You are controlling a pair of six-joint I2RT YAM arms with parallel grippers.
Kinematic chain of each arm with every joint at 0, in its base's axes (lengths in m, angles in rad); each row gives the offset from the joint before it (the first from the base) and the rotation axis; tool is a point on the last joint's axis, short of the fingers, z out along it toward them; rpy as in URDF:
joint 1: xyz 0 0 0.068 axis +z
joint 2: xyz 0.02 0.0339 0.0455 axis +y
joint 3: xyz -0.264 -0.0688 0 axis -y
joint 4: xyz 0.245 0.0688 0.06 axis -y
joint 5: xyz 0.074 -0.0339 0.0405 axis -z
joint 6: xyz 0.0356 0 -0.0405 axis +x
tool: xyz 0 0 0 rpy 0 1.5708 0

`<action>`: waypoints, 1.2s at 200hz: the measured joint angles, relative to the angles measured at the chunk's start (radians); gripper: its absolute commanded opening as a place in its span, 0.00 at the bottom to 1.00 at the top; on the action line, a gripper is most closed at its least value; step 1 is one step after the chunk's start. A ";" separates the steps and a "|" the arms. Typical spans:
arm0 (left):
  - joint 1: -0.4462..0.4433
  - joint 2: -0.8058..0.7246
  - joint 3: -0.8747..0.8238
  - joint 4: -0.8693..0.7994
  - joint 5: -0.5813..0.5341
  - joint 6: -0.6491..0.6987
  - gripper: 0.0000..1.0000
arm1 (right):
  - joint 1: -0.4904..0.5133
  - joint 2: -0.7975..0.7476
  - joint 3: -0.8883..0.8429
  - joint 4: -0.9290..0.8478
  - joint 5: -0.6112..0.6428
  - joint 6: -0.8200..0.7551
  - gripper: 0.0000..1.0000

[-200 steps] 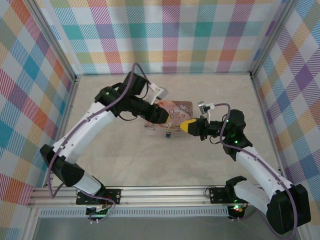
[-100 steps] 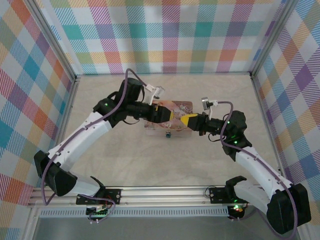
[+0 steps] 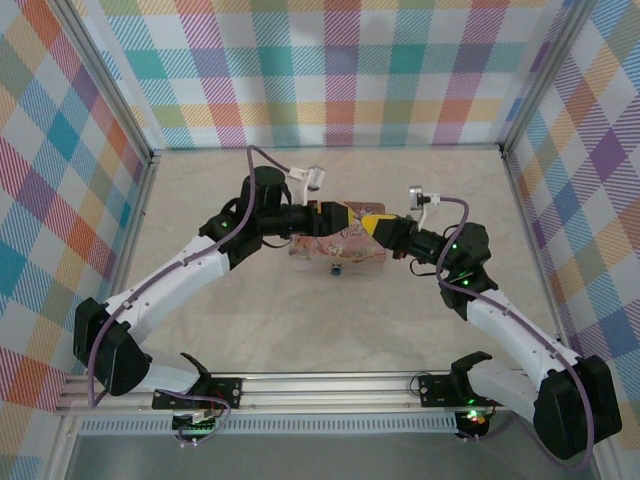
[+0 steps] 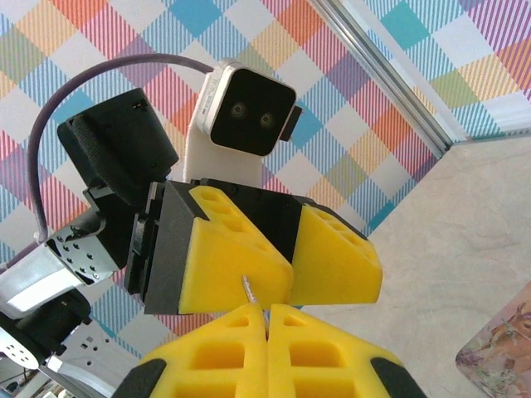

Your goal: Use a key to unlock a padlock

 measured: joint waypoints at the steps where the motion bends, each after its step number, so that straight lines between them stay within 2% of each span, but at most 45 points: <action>1: 0.000 -0.002 -0.002 0.002 -0.003 0.000 0.60 | 0.000 0.000 0.000 0.000 0.001 0.000 0.00; 58: -0.010 -0.110 -0.110 0.159 -0.089 -0.048 0.58 | 0.003 -0.003 -0.001 -0.008 0.043 0.000 0.00; 87: -0.011 -0.118 -0.141 0.233 -0.085 -0.074 0.54 | 0.005 -0.005 -0.006 -0.010 0.054 0.000 0.00; 116: -0.017 -0.108 -0.140 0.266 -0.077 -0.081 0.57 | 0.007 -0.005 -0.006 -0.012 0.055 0.000 0.00; 153: -0.024 -0.101 -0.140 0.243 -0.125 -0.073 0.72 | 0.007 -0.005 -0.001 -0.110 0.076 -0.033 0.00; 199: -0.024 -0.112 -0.175 0.123 -0.274 -0.051 0.72 | 0.003 -0.029 0.039 -0.350 0.160 -0.151 0.00; 240: -0.024 -0.142 -0.278 0.042 -0.396 -0.047 0.73 | -0.010 -0.050 0.052 -0.453 0.222 -0.215 0.00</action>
